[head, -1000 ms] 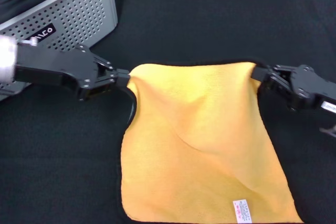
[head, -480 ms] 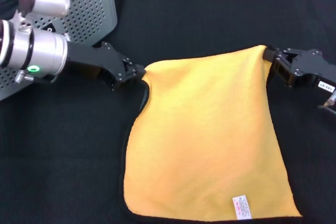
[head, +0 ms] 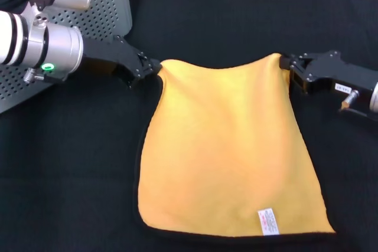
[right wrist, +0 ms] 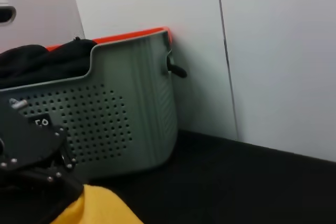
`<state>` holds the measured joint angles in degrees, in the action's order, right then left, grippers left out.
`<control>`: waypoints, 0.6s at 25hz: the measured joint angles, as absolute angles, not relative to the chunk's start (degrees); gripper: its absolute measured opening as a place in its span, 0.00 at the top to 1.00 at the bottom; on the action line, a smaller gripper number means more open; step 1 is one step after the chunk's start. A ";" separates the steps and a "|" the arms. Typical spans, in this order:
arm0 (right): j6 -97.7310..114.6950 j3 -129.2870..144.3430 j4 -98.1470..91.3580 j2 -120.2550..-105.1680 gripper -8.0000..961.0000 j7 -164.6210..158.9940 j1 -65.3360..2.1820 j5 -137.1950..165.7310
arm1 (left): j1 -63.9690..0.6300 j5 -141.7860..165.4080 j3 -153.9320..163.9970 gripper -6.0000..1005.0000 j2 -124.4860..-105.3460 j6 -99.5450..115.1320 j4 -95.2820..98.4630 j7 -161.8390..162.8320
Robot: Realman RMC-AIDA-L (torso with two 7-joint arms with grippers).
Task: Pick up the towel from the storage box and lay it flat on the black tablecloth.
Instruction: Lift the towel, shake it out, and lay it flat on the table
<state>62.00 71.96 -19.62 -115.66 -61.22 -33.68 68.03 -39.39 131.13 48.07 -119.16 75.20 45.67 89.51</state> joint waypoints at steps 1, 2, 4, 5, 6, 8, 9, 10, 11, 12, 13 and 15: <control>61.64 72.01 -19.62 -115.64 0.90 -61.38 -34.08 68.06 | -39.34 131.14 48.26 0.98 -119.20 74.85 45.65 89.61; 61.38 72.06 -19.55 -115.59 0.90 -61.49 -34.36 68.28 | -39.25 131.15 48.94 0.98 -119.24 74.59 45.62 89.63; 60.40 72.14 -19.44 -115.56 0.90 -61.76 -34.75 68.91 | -39.02 131.18 50.35 0.98 -119.27 74.10 45.54 89.64; 59.62 72.16 -19.43 -115.57 0.89 -61.88 -34.87 69.23 | -38.90 131.21 51.11 0.98 -119.28 73.49 45.35 89.70; 59.07 72.16 -19.42 -115.59 0.89 -61.94 -34.91 69.41 | -38.80 131.25 51.79 0.99 -119.28 72.95 45.18 89.78; 58.59 72.16 -19.40 -115.63 0.89 -61.97 -34.94 69.43 | -38.60 131.36 52.84 0.99 -119.28 71.87 44.86 90.25; 58.58 72.16 -19.40 -115.64 0.89 -61.98 -34.94 69.43 | -38.54 131.38 53.11 0.99 -119.27 71.51 44.80 90.52; 58.58 72.16 -19.39 -115.64 0.89 -61.98 -34.87 69.43 | -38.51 131.39 53.17 0.99 -119.27 71.38 44.79 90.62; 58.58 72.16 -19.38 -115.65 0.89 -62.00 -34.79 69.44 | -38.48 131.40 53.22 0.98 -119.27 71.25 44.76 90.69; 58.58 72.16 -19.38 -115.66 0.89 -62.05 -34.68 69.44 | -38.48 131.40 53.22 0.98 -119.27 71.18 44.76 90.70; 58.63 72.16 -19.37 -115.66 0.89 -62.12 -34.60 69.44 | -38.48 131.40 53.22 0.98 -119.27 71.18 44.76 90.77; 58.79 72.16 -19.36 -115.64 0.89 -62.26 -34.45 69.44 | -38.48 131.40 53.22 0.98 -119.27 71.15 44.87 90.91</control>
<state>58.79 72.16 -19.36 -115.64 -62.26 -34.45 69.44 -38.48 131.40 53.22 -119.27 71.15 44.87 90.91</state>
